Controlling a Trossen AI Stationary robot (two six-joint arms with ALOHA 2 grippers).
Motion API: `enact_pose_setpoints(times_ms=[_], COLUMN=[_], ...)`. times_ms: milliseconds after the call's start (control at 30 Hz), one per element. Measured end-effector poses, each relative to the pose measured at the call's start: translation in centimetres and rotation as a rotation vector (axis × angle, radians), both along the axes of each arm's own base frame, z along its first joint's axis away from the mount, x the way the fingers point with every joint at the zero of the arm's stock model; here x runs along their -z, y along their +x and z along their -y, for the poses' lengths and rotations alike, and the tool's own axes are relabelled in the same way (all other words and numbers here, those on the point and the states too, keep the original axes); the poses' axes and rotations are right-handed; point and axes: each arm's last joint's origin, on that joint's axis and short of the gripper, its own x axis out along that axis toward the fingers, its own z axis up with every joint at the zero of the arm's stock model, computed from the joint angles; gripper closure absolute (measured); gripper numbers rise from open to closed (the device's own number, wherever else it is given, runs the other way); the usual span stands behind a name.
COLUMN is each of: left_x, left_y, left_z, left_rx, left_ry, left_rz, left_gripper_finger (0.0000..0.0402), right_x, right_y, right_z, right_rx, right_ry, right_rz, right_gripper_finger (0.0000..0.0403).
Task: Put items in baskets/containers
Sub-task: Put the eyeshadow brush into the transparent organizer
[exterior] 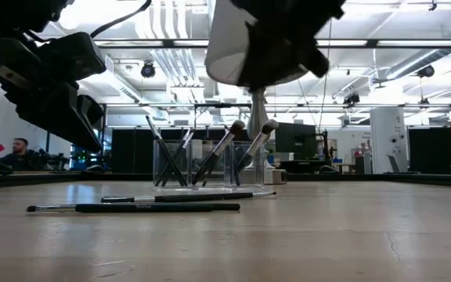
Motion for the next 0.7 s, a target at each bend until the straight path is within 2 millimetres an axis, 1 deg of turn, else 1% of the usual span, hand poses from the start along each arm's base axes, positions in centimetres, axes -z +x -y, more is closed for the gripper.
enact_pose_setpoints(times_ms=[67,133,233,300,433,600,700], left_x=[0.0,0.0,0.0,0.0,0.0,0.0,0.0], left_y=[0.0,0.0,0.0,0.0,0.0,0.0,0.0], left_z=[0.0,0.0,0.0,-0.1,-0.1,-0.1,-0.1], left_rx=[-0.002,-0.002,-0.025,-0.044,-0.061,-0.096,-0.110], left_ry=[-0.002,-0.003,-0.016,-0.023,-0.038,-0.074,-0.086], left_rz=[-0.001,-0.002,-0.001,0.000,0.001,0.000,0.000], left_gripper_finger=[0.0402,0.0402,0.0402,0.0402,0.0402,0.0402,0.0402], right_x=[0.0,-0.1,0.4,1.3,2.9,5.5,6.4], right_y=[-0.3,-0.2,0.4,1.1,2.7,4.3,4.9], right_z=[-0.3,-0.7,-1.4,-1.8,-1.9,-0.8,0.2], right_rx=[-0.069,-0.166,-0.369,-0.495,-0.621,-0.702,-0.714], right_ry=[0.012,0.014,0.024,0.035,-0.011,-0.035,-0.016], right_rz=[-0.158,-0.290,-0.443,-0.501,-0.565,-0.655,-0.680], right_gripper_finger=[0.0287,0.0286,0.0286,0.0286,0.0285,0.0279,0.0278])
